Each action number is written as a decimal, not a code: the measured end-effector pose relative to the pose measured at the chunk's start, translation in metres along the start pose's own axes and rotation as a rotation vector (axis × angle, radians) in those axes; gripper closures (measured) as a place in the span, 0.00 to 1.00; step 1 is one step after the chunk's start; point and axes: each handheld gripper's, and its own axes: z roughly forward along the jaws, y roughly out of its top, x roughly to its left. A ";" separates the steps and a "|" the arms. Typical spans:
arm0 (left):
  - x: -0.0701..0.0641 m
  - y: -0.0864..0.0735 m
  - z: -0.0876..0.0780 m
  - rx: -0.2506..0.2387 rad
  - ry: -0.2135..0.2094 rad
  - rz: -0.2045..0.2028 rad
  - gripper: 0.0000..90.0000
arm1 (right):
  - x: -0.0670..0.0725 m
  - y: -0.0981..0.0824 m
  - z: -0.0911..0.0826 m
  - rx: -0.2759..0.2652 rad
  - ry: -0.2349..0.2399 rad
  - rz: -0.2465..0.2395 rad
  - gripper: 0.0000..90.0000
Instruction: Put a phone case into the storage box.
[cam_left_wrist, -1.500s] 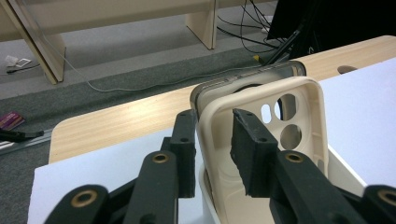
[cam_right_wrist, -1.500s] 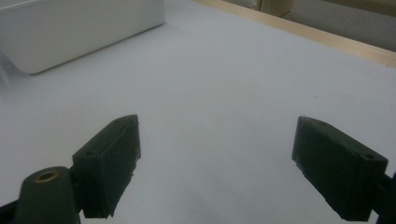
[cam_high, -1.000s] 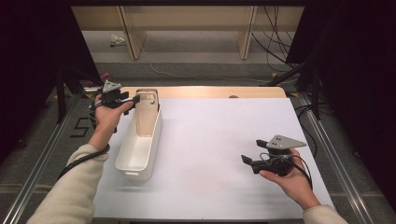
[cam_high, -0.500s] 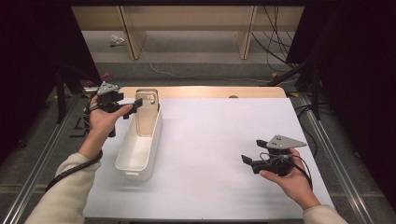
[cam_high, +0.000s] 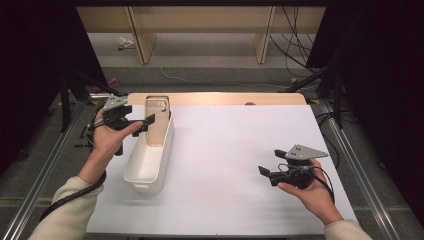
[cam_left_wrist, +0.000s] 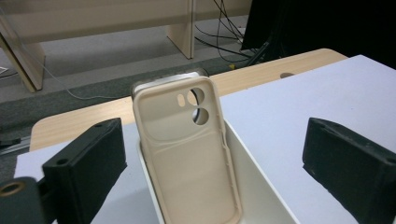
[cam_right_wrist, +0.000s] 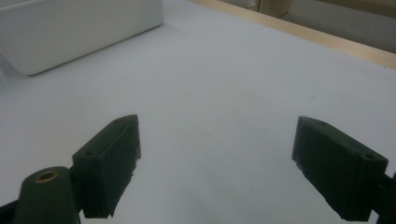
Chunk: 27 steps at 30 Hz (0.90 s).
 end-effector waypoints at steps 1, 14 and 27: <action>-0.001 -0.001 -0.001 -0.001 -0.005 -0.001 0.04 | 0.000 0.000 0.000 0.000 0.000 0.000 0.18; -0.012 -0.016 -0.013 0.002 -0.034 0.022 0.03 | 0.000 0.000 0.000 -0.001 0.000 0.002 0.18; -0.023 -0.029 -0.027 -0.017 -0.075 0.037 0.03 | 0.000 0.000 0.000 -0.004 -0.001 0.005 0.18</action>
